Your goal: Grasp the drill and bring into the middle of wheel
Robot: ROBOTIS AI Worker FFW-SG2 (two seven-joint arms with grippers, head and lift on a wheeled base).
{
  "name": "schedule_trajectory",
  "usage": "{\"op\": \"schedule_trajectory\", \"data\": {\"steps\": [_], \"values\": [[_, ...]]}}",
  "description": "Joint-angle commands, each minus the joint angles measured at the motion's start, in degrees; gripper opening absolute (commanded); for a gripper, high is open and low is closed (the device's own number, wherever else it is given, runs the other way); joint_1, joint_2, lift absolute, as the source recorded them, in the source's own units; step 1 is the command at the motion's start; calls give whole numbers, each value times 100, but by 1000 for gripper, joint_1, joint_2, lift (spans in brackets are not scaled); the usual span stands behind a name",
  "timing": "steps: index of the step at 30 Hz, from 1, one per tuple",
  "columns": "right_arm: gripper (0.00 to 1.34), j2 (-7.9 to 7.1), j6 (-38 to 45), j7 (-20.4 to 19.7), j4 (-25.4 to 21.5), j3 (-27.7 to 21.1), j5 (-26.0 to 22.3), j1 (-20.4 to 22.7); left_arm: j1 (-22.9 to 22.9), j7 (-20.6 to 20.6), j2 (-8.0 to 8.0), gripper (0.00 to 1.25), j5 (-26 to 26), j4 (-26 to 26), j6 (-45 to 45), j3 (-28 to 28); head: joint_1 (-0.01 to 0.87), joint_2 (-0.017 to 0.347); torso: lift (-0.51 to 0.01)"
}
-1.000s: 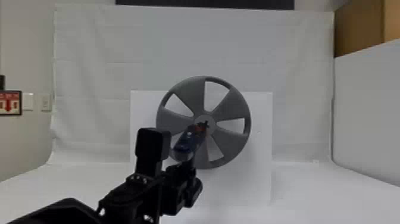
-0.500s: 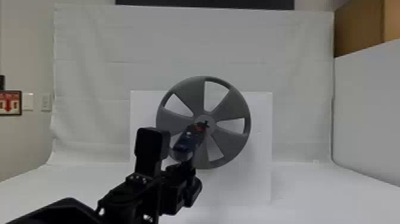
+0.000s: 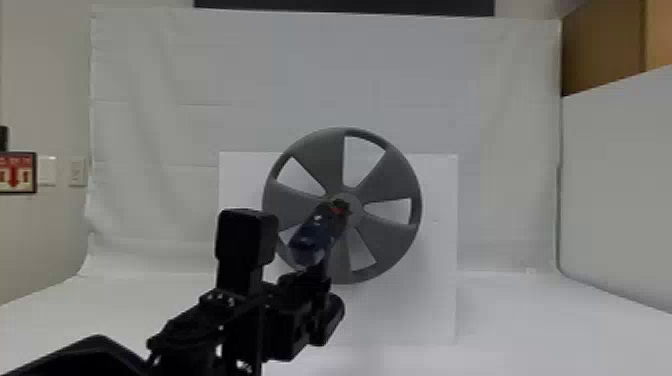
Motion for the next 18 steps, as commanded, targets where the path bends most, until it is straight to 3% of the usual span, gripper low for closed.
{"op": "schedule_trajectory", "data": {"steps": [1, 12, 18], "values": [[818, 0, 0, 0, 0, -4, -7, 6, 139, -115, 34, 29, 118, -147, -55, 184, 0, 0, -406], [818, 26, 0, 0, 0, -21, -24, 6, 614, -159, 34, 29, 162, -340, -178, 756, 0, 0, -406], [818, 52, 0, 0, 0, -30, -16, 6, 807, 122, 25, 29, -23, -340, -257, 931, 0, 0, -406]]}}
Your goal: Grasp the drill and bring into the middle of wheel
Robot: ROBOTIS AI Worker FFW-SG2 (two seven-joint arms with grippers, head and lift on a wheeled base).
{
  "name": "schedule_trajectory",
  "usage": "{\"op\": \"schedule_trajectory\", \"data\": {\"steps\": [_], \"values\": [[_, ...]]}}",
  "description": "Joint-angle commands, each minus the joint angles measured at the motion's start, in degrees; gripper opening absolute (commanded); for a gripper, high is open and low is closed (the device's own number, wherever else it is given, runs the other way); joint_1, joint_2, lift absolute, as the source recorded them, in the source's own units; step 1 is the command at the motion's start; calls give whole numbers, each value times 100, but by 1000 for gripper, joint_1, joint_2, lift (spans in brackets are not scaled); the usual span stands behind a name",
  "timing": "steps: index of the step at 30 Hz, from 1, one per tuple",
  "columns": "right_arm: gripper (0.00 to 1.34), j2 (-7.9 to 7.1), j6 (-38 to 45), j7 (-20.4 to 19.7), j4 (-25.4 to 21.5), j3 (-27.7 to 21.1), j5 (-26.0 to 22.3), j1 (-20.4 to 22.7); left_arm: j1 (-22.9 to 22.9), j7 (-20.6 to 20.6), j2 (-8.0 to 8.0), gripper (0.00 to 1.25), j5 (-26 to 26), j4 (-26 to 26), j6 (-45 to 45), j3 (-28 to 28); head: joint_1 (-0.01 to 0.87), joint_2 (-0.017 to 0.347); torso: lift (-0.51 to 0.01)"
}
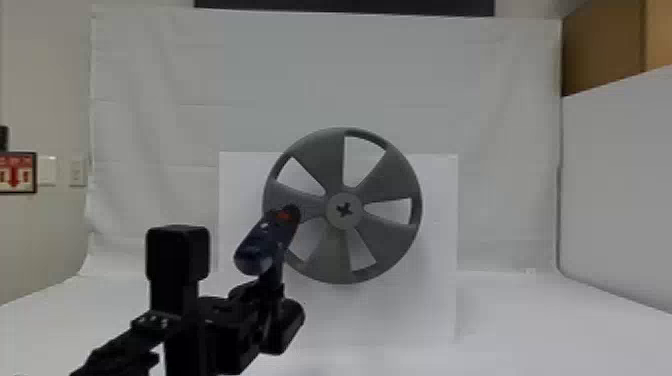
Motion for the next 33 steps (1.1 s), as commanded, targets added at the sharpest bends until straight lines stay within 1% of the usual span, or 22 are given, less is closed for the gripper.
{"op": "schedule_trajectory", "data": {"steps": [1, 2, 4, 11, 20, 33], "values": [[818, 21, 0, 0, 0, -2, 12, -3, 139, 199, -6, 29, -198, -3, -57, 101, 0, 0, -406], [818, 21, 0, 0, 9, -2, 12, -3, 156, 269, 3, 29, -313, 6, -57, 110, 0, 0, -406], [819, 21, 0, 0, 9, 15, 29, -12, 183, 383, -6, 29, -348, 32, -57, 136, 0, 0, -406], [819, 21, 0, 0, 18, 51, 56, -20, 209, 533, -6, 29, -401, 419, -198, 145, 0, 0, -406], [818, 21, 0, 0, 18, 77, 73, -20, 244, 550, -32, 29, -374, 894, -444, 189, 0, 0, -406], [818, 30, 0, 0, 44, 112, 91, -20, 271, 550, -50, 29, -427, 1184, -646, 250, 0, 0, -406]]}}
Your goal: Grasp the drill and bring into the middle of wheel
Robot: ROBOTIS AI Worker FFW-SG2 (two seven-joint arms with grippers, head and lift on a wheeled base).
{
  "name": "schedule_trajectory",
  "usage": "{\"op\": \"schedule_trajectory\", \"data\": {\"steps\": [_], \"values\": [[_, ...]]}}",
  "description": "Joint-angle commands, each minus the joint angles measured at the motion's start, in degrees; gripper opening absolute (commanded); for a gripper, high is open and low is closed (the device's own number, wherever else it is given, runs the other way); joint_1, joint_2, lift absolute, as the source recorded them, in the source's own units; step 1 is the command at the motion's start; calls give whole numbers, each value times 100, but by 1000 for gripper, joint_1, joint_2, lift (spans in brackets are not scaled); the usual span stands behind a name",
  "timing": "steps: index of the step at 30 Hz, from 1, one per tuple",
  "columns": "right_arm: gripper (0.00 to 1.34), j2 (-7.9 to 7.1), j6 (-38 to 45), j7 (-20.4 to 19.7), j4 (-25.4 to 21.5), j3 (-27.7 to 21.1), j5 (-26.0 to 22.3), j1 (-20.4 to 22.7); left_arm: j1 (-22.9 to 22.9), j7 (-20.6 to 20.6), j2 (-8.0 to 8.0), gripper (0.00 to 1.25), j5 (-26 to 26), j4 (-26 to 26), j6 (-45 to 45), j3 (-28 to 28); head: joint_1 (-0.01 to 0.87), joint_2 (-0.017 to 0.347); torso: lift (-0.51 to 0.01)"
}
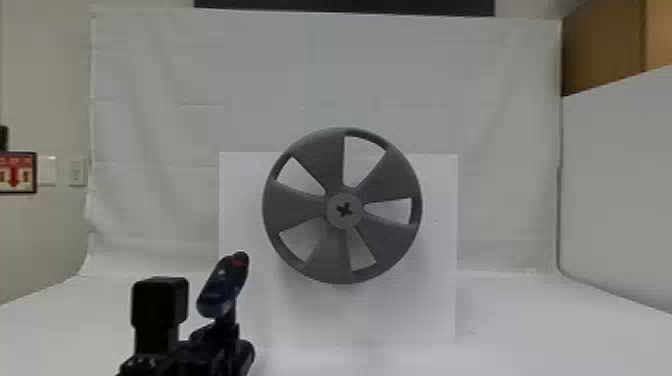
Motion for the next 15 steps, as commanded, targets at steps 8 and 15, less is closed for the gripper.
{"op": "schedule_trajectory", "data": {"steps": [8, 15], "values": [[816, 9, 0, 0, 5, 22, 20, -9, 71, 0, -7, 29, 17, 283, -284, 20, 0, 0, -406], [816, 9, 0, 0, 14, 40, 28, -9, 97, 0, -16, 29, 52, 371, -363, 3, 0, 0, -406]]}}
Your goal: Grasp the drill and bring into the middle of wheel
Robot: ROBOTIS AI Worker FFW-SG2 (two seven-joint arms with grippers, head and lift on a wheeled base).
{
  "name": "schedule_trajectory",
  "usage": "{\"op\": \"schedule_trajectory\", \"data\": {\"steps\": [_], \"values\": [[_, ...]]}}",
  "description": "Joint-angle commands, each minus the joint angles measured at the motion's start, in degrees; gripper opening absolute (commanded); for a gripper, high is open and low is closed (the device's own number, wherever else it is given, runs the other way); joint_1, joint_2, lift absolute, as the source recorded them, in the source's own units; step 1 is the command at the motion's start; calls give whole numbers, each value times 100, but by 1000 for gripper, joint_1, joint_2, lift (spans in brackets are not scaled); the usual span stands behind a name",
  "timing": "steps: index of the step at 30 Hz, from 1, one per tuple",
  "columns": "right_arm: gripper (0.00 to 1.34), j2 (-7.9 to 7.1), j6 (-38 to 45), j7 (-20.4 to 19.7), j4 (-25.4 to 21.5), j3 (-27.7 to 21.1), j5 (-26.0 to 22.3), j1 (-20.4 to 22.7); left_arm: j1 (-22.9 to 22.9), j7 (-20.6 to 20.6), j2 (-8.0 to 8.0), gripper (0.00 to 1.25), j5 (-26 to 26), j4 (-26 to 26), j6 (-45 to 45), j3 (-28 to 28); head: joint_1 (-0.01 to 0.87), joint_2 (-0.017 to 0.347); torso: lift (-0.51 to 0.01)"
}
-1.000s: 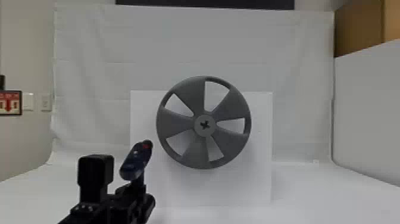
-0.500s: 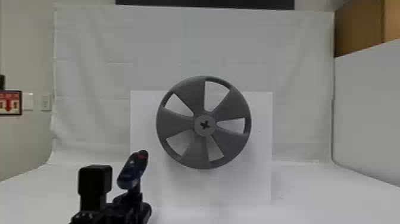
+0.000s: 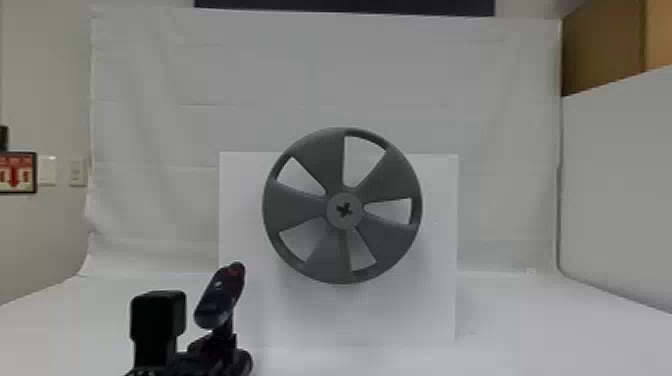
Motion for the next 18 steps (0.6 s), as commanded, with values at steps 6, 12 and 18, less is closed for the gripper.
{"op": "schedule_trajectory", "data": {"steps": [6, 12, 18], "values": [[816, 0, 0, 0, 2, 10, 5, -1, 13, 0, -10, 29, 12, 97, -22, -26, 0, 0, -406], [816, 0, 0, 0, 2, 10, 14, -1, 22, 0, -10, 29, -5, 106, -22, -26, 0, 0, -406], [816, 0, 0, 0, 2, 19, 14, -1, 22, 0, -10, 31, -23, 123, -22, -34, 0, 0, -406]]}}
